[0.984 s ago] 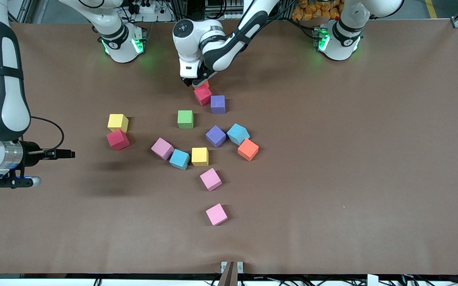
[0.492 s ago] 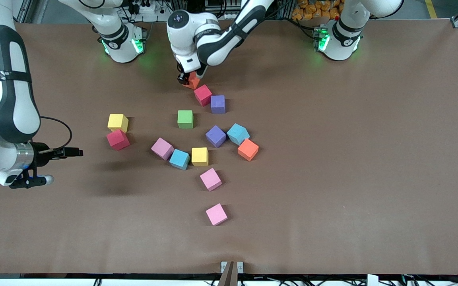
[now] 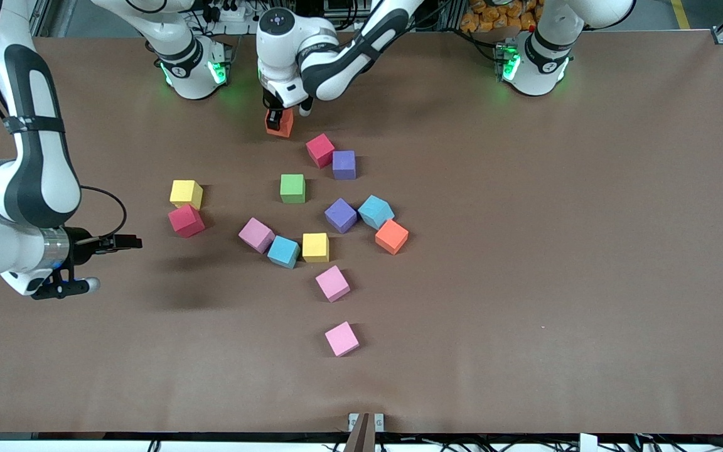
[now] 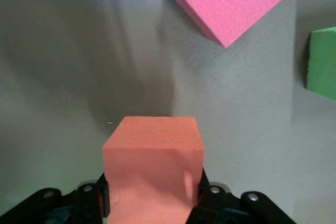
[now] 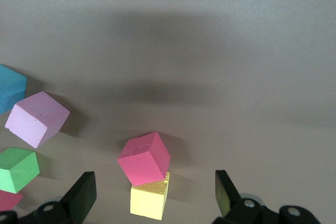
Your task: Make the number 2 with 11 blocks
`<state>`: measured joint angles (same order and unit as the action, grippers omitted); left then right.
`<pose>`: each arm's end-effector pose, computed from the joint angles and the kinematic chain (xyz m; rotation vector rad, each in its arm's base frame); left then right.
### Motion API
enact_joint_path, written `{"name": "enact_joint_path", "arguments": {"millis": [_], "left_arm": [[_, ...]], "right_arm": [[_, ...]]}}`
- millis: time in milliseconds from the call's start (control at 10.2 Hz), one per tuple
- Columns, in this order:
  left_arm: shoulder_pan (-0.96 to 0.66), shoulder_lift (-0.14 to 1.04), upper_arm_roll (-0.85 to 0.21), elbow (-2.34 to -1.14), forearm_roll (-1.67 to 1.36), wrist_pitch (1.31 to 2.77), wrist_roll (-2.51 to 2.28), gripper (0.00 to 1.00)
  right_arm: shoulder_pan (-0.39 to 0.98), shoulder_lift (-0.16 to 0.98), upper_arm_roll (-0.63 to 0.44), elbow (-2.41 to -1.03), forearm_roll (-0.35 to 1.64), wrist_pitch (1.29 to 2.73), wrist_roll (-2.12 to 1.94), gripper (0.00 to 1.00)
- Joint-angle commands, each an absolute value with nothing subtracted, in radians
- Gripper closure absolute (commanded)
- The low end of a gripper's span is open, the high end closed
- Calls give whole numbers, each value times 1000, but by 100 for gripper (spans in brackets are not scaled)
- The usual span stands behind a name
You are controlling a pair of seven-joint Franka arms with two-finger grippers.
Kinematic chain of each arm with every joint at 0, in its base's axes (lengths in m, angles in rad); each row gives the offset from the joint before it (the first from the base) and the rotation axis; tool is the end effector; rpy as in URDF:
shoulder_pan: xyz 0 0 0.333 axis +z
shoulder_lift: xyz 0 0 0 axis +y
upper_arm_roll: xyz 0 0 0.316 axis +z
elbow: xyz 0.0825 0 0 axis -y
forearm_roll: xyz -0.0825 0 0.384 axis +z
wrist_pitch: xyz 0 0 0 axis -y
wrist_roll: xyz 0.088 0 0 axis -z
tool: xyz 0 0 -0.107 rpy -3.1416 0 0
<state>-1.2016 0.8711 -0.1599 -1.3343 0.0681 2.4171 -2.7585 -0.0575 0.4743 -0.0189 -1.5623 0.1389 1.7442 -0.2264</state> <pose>0.1885 -0.7386 0.2316 2.2488 1.9344 -0.2409 0.6508 -0.0358 0.3506 -2.9447 -0.1572 0.4011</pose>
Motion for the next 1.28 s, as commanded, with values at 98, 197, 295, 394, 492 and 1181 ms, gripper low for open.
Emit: {"name": "enact_joint_path", "arguments": {"millis": [98,197,295,394,492,1181], "left_arm": [[-1238,919,-130,-1293,66,2433,-2950,65],[-1238,916,-130,-1295,58,2427,-2979,65],[-1238,911,-129,-1298,52,2409,-3023,65],[-1238,899,-130,-1304,51,2348,-3040,65],[-1239,896,-130,-1319,51,2312,-3068,65],[-1230,810,-130,-1448,52,2292,-3082,75]], "right_arm": [[-60,471,-18,-1571,161,1778,-233,0],[-60,472,-18,-1571,163,1778,-224,0],[-58,472,-18,-1571,163,1778,-221,0],[-57,472,-18,-1571,163,1778,-213,0],[-48,472,-18,-1571,163,1778,-197,0],[-34,476,-18,-1571,163,1779,-170,0]]}}
